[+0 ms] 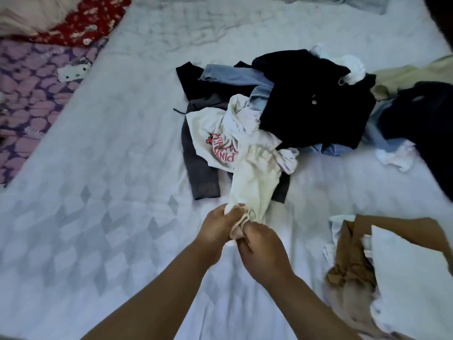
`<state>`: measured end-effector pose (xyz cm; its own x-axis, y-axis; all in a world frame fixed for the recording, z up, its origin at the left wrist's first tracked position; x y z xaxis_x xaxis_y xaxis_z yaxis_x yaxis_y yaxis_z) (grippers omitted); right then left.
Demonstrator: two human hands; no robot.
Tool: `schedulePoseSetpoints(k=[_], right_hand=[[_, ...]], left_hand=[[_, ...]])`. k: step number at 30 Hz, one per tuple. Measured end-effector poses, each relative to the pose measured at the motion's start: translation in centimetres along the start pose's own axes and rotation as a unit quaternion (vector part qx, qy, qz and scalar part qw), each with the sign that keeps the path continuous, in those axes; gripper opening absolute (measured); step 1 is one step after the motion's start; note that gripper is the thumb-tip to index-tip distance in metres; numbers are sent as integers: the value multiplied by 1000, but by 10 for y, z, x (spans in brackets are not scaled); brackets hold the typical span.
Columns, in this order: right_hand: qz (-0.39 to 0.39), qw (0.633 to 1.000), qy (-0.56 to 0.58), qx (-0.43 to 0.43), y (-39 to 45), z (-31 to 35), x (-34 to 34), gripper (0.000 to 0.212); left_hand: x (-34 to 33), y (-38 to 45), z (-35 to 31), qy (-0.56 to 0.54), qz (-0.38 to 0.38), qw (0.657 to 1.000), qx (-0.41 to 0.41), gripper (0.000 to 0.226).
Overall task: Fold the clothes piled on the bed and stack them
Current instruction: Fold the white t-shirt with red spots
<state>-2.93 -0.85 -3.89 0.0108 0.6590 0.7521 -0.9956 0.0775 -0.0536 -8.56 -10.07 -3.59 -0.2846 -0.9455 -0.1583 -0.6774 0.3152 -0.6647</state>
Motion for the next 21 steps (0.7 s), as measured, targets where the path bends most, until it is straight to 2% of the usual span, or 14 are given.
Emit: schedulePoseSetpoints(k=[1,4,5,7,10,12,15,18,21], right_hand=[[41,999,17,9,-13,1,-1,16],[140,989,11,43,-49,8,5,33],[150,987,-19,48,-57,9,10,35],[122,990,-58,32,-65,9,27,29],[46,998,-50,1,-69,17,59,19],[39,998,-49,-11,-67,33,79,26],[76,997,-8,2,-69,66,101,43],[139,981,122,50,-74,99,113,49],[197,952,234,3,-77,122,115,52]], left_hand=[[2,-6,0,47,-36,998,-11,11],[4,-35,-5,148,-115,981,-46,13],[4,-44,-9,162,-123,977,-61,15],[5,-66,-19,190,-128,968,-100,21],[0,-103,-39,285,-90,939,-170,20],[-7,-126,-49,343,-51,917,-195,14],[-15,-160,-62,401,-10,889,-223,18],[-20,-190,-77,395,32,883,-253,26],[-21,-214,-91,377,95,880,-274,20]])
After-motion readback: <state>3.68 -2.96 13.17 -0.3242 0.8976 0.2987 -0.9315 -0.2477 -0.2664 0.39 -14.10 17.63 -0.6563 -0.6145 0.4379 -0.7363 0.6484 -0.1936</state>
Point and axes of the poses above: each hand's wrist, its own y-axis towards the middle knuckle, its own x-axis out of the back of the hand, z = x × y, the point moved 4 cm from there along y, towards the middle knuckle, and after that the axes turned 2 degrees about z, right-handed, at the moved point
